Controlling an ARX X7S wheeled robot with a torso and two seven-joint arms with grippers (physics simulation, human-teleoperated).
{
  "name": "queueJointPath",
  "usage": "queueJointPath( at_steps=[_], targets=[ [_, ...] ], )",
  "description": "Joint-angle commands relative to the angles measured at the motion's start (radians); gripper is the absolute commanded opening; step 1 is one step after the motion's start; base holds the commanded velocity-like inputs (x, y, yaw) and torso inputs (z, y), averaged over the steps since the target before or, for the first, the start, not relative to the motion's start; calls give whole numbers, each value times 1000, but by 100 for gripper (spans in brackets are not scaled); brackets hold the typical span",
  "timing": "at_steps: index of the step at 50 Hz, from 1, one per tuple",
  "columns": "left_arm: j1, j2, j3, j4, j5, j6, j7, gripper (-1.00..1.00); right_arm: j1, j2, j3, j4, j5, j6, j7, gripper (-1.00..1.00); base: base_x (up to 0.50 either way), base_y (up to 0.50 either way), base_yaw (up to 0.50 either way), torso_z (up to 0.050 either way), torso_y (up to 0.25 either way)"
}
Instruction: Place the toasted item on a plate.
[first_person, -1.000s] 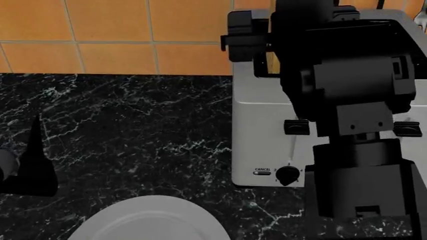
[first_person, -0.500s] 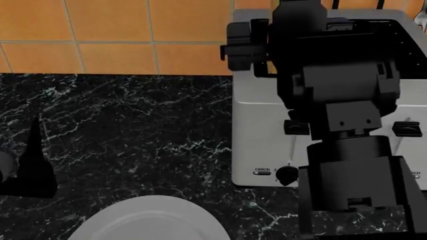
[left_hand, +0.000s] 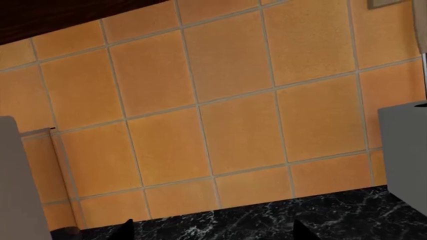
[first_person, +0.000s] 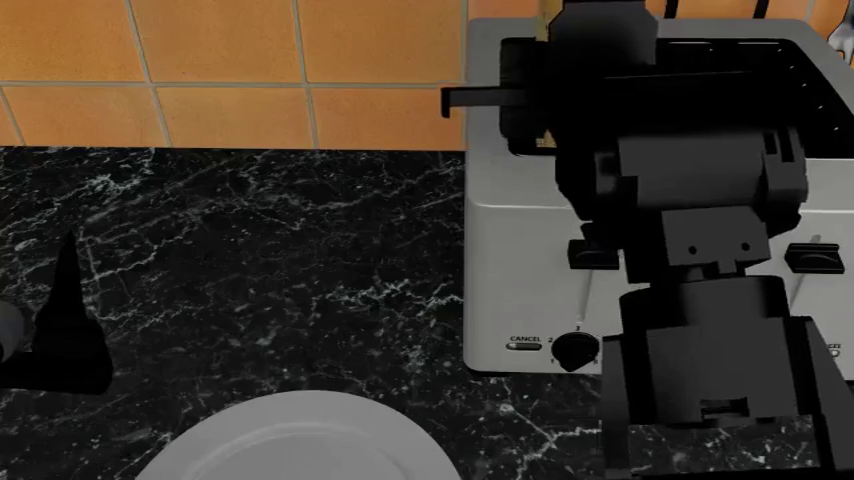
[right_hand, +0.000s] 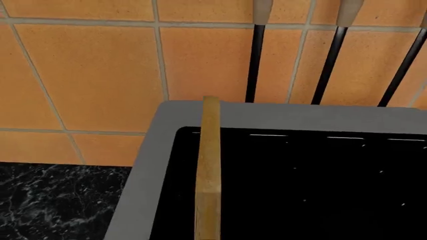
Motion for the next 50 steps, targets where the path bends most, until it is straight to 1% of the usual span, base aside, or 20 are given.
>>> queueJointPath(
  at_steps=[1, 15, 25, 34, 41, 47, 50],
  targets=[
    [-4, -2, 2, 3, -4, -3, -2, 100, 13, 15, 12, -74, -3, 24, 22, -100, 0, 0, 0, 0, 0],
    [7, -6, -3, 6, -10, 3, -3, 100, 52, 32, 9, -165, 17, 95, 36, -100, 0, 0, 0, 0, 0],
    [12, -6, -6, 10, -14, 9, -5, 100, 50, 47, 8, -303, 44, 186, 56, -100, 0, 0, 0, 0, 1],
    [6, -11, -10, 21, -21, -4, -8, 100, 66, 39, 12, -481, 99, 319, 73, -100, 0, 0, 0, 0, 0],
    [5, -12, -7, 23, -21, -5, -11, 100, 41, 10, 32, -607, 154, 404, 90, -100, 0, 0, 0, 0, 0],
    [7, -14, -9, 26, -23, -8, -14, 100, 5, -18, 87, -733, 226, 510, 112, -100, 0, 0, 0, 0, 0],
    [7, -15, -12, 28, -25, -9, -15, 100, -2, -38, 122, -798, 281, 569, 146, -100, 0, 0, 0, 0, 0]
  ],
)
